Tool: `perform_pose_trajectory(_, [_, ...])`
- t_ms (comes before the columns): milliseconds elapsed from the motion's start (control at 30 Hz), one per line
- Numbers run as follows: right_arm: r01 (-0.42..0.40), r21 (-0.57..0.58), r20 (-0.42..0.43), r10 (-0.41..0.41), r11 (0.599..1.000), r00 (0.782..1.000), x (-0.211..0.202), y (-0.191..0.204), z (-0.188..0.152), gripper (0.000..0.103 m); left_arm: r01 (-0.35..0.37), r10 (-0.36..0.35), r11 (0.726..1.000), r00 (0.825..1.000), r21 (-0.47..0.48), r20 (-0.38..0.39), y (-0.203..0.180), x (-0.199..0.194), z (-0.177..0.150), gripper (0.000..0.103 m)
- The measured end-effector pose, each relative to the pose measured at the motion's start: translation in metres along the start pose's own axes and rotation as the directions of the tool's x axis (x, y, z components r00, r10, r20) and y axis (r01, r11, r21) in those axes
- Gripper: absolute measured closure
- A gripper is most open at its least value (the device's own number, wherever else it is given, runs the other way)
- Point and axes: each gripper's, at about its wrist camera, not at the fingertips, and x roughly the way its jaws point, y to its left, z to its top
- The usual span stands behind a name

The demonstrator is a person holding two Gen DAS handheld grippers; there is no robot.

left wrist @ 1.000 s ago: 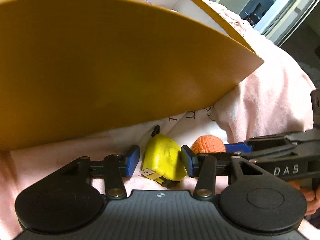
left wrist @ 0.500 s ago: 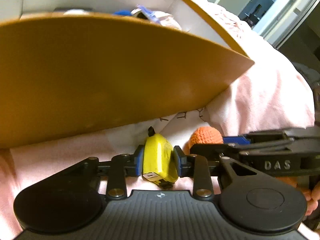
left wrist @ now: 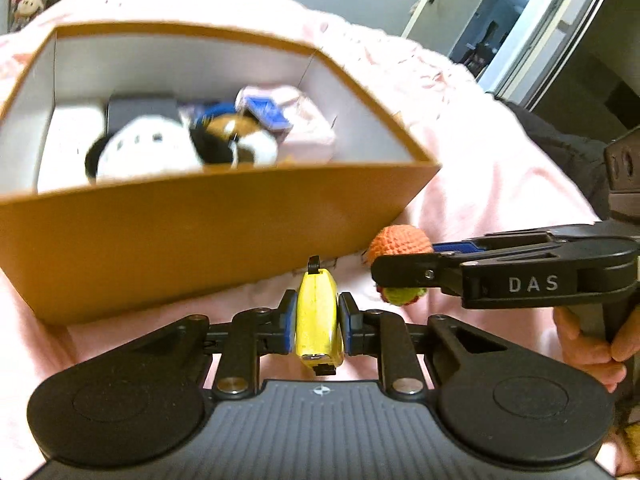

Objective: Organize objects
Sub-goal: 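Carry the tape measure and crochet fruit into the orange box with both grippers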

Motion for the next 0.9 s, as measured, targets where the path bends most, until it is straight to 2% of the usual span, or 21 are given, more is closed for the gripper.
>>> perform_pose_trajectory(233, [-0.017, -0.081, 0.090, 0.024, 0.997, 0.996, -0.031, 0.017, 0.022, 0.060, 0.064, -0.063, 0.998, 0.992, -0.004, 0.110, -0.019, -0.040, 0.028, 0.079])
perform_pose_trajectory(433, [0.013, -0.189, 0.137, 0.013, 0.982, 0.991, -0.046, 0.026, 0.057, 0.060, 0.073, -0.070, 0.997, 0.978, -0.007, 0.194, -0.023, -0.057, 0.061, 0.079])
perform_pose_trajectory(500, [0.029, -0.236, 0.137, 0.003, 0.971, 0.991, -0.044, 0.029, 0.069, 0.060, 0.048, -0.045, 0.999, 0.977, -0.009, 0.209, -0.021, -0.056, 0.074, 0.079])
perform_pose_trajectory(567, [0.043, -0.278, 0.113, -0.012, 0.960, 0.994, -0.035, 0.029, 0.083, 0.060, 0.042, -0.037, 0.999, 0.977, -0.016, 0.209, -0.017, -0.053, 0.083, 0.079])
perform_pose_trajectory(733, [0.042, -0.309, -0.021, -0.051, 0.950, 0.998, 0.007, 0.022, 0.113, 0.060, 0.050, -0.040, 0.998, 0.983, -0.050, 0.177, -0.007, -0.033, 0.103, 0.079])
perform_pose_trajectory(900, [0.052, -0.413, -0.157, -0.127, 0.909, 0.979, 0.051, 0.025, 0.125, 0.060, 0.047, -0.036, 0.995, 0.991, -0.087, 0.126, 0.007, -0.011, 0.109, 0.079])
